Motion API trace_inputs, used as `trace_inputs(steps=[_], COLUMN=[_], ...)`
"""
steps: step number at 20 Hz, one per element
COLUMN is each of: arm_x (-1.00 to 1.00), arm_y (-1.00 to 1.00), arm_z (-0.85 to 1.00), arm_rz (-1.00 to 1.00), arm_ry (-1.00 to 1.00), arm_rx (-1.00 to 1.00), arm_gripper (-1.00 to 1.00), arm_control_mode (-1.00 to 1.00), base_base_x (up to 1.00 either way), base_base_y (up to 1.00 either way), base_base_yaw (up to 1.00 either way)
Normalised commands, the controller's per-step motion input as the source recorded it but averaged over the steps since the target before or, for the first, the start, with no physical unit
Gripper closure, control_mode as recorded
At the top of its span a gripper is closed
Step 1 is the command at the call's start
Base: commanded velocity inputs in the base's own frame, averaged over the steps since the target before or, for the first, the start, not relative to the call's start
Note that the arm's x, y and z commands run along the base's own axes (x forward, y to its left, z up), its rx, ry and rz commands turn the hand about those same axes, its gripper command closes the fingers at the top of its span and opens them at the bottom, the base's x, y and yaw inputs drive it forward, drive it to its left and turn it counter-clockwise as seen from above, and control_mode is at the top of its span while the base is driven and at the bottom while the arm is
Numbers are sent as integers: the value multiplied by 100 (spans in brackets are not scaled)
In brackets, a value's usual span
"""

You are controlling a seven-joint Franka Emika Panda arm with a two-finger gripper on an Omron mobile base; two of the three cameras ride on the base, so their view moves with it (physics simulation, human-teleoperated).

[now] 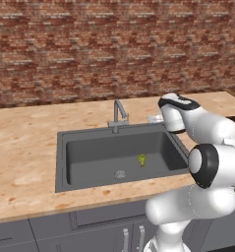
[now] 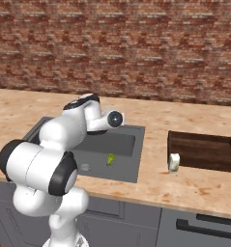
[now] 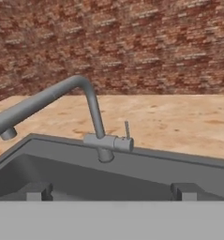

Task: Pick up all produce items and place them in the sink. Turn on the sink faucet to wash them. Then turn the sink off and put them in the tray.

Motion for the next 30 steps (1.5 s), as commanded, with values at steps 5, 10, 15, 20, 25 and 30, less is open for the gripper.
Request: trace_inputs(steps=[5,10,15,20,25,30], arm_x=[0,0,13,33,33,26], arm_y=[0,-3,-2,0,0,-3], arm_z=[0,-1,-7,-7,0,-1], arm_rz=[4,4,3,3,3,4], arm_ry=[-8,-3,0,0,0,0], arm_rx=[0,0,0,0,0,0], arm_gripper=[-100,-100,-100,-100,-100,-100], arm_control_mode=[-100,-100,-100,-100,-100,-100], base_base_x=[0,0,0,0,0,0], base_base_y=[0,0,0,0,0,0], base_base_yaw=[0,0,0,0,0,0])
